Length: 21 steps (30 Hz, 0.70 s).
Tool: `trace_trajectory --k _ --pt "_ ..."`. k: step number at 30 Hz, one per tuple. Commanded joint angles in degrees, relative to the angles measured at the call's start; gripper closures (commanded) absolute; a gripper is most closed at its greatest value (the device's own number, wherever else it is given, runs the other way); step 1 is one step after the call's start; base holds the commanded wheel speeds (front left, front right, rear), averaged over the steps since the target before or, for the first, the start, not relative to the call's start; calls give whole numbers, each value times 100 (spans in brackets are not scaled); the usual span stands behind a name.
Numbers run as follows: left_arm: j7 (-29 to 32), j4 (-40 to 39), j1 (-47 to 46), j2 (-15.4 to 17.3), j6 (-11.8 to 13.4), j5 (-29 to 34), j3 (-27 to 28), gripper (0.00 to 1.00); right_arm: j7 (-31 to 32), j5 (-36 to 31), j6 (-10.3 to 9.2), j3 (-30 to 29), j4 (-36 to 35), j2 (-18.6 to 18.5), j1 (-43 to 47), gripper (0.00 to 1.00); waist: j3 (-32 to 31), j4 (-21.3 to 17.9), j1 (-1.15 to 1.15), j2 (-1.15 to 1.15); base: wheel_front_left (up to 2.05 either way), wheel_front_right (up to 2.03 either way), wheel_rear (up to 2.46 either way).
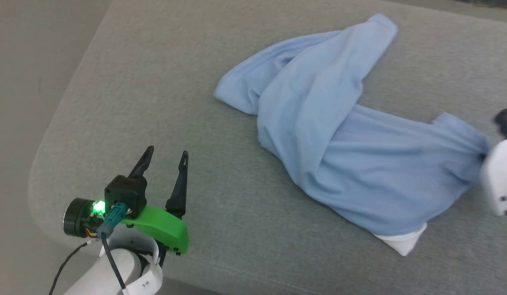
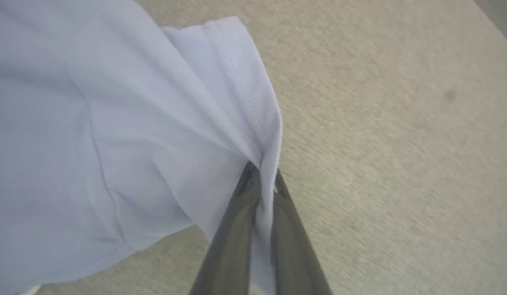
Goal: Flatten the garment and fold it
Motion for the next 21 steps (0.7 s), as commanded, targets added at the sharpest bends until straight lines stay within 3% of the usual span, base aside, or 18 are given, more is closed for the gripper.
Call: trace_trajectory --k 1,10,16,17,18,21 --pt "14 -3 1 27 -6 -62 3 0 -56 36 -11 -134 41 -182 23 100 -335 -430 0 0 0 0 0" --pt "90 -99 -55 7 -11 -95 -34 0 -415 -150 -11 -995 494 -897 232 100 -314 -802 0 0 0 0 0" --pt "101 -128 -64 11 -8 -96 -57 0 -744 -568 -11 -1603 1121 -792 406 100 -209 -820 0 0 0 0 0" --pt "100 -125 -64 15 -9 -100 -58 0 -806 -601 -11 -1634 1174 -687 420 57 -204 -820 0 0 0 0 0" --pt "99 -121 -64 18 -10 -103 -57 0 -875 -630 -11 -1661 1200 -599 419 0 -204 -821 0 0 0 0 0" --pt "114 -109 -57 37 -6 -121 -51 0 -1228 -672 -11 -1649 1167 -311 355 0 -268 -854 0 0 0 0 0"
